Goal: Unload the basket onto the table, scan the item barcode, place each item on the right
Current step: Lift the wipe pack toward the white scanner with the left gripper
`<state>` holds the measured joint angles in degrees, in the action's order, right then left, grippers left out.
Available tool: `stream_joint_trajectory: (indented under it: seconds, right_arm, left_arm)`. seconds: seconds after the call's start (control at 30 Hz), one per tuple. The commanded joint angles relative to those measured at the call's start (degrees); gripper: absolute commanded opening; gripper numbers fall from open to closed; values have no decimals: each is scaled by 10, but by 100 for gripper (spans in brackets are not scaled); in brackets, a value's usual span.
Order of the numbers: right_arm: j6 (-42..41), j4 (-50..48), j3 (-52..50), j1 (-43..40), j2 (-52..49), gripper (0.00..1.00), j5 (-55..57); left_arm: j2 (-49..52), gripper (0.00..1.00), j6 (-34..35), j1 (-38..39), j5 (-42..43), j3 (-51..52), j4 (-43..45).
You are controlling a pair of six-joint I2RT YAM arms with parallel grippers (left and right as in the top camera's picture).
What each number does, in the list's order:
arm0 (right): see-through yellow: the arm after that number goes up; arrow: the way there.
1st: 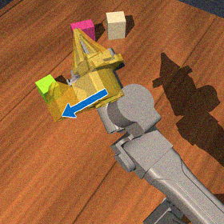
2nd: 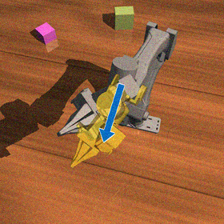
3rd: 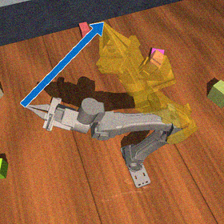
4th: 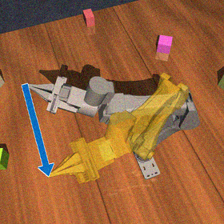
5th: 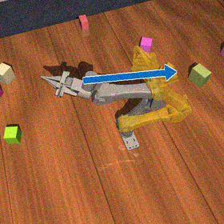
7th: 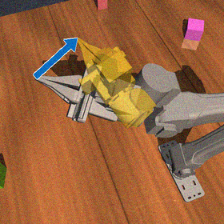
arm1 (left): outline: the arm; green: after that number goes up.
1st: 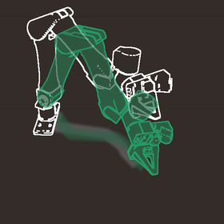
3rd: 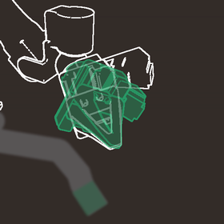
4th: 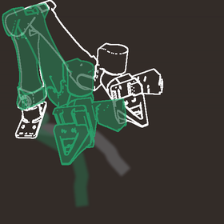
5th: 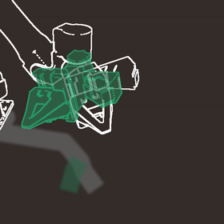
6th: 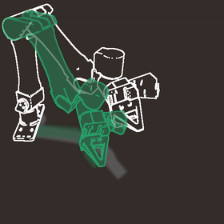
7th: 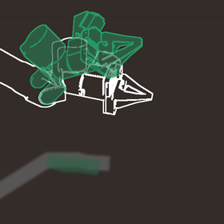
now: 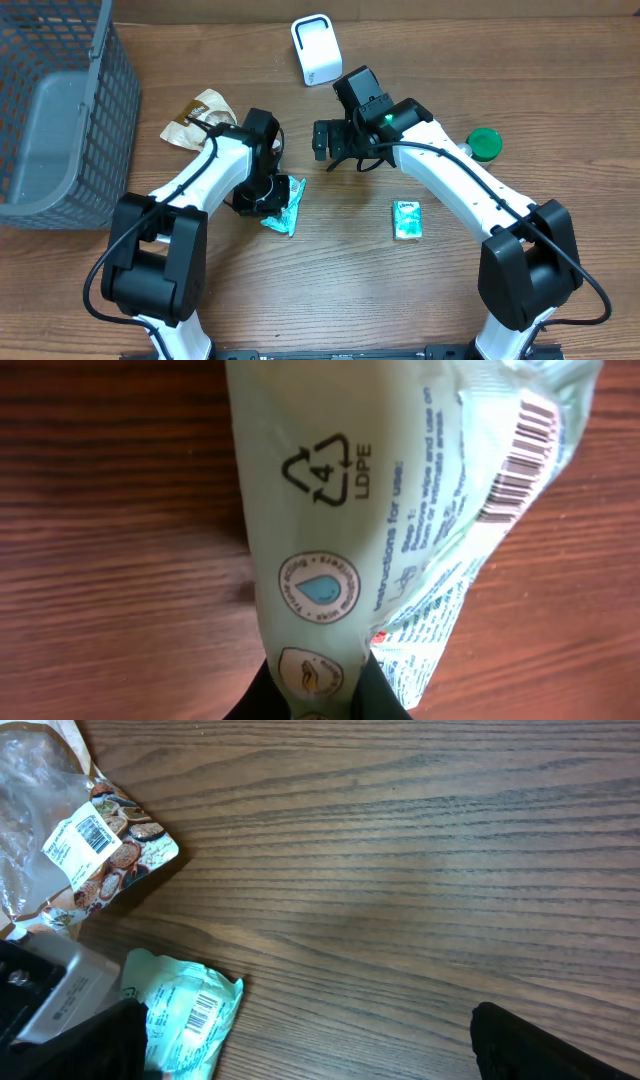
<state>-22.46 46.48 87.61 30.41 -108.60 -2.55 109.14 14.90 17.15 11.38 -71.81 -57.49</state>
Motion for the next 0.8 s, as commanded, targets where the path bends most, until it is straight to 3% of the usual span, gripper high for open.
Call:
stream_joint_trajectory:
  seconds: [0.0, 0.3, 0.53, 0.77]
  right_arm:
    - [0, -3, -2, -2, 1, 100, 3]
    - [8, 18, 31, -14, 5, 100, -84]
    - [54, 135, 201, -75, 14, 100, -101]
    - [65, 230, 336, -191, 14, 100, -58]
  left_arm:
    - [6, 4, -42, -3, -15, -39, -12]
    - [2, 4, -59, -3, -10, -122, -75]
    - [-3, 4, -59, -2, -10, -213, -102]
    - [-3, 4, -40, -2, -8, -226, -97]
